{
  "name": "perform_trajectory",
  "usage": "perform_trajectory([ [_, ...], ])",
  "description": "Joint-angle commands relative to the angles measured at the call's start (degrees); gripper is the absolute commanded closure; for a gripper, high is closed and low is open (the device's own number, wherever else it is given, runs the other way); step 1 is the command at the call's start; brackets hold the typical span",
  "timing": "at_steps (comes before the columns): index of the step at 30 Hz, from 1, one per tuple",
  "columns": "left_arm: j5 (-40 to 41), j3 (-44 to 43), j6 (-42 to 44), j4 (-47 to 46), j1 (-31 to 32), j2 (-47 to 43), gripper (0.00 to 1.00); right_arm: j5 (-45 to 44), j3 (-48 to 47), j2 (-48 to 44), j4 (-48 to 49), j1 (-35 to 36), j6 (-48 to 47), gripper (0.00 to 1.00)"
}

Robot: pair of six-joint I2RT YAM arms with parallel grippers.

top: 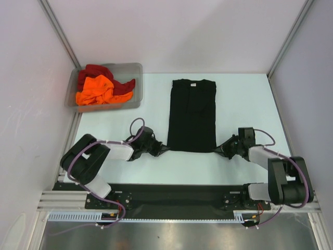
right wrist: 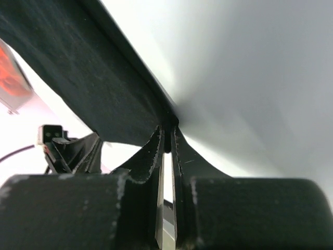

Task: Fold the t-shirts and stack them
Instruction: Fold the tshirt

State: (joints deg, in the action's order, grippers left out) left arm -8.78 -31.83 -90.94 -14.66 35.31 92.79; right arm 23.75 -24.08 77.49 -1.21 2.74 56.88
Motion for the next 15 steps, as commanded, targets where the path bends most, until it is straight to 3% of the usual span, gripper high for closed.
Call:
perform_trajectory([
  [1,0.5,2.9,1.7,2.0,1.4,-5.1,1.0,-1.9,1.9,-5.9,-7.5,1.4,-1.8,1.0],
  [15,2.7,12.9,-0.2,6.2,8.2,-21.5,1.0,-6.1,6.4,-28.9,-23.3,9.5,0.4,1.0],
])
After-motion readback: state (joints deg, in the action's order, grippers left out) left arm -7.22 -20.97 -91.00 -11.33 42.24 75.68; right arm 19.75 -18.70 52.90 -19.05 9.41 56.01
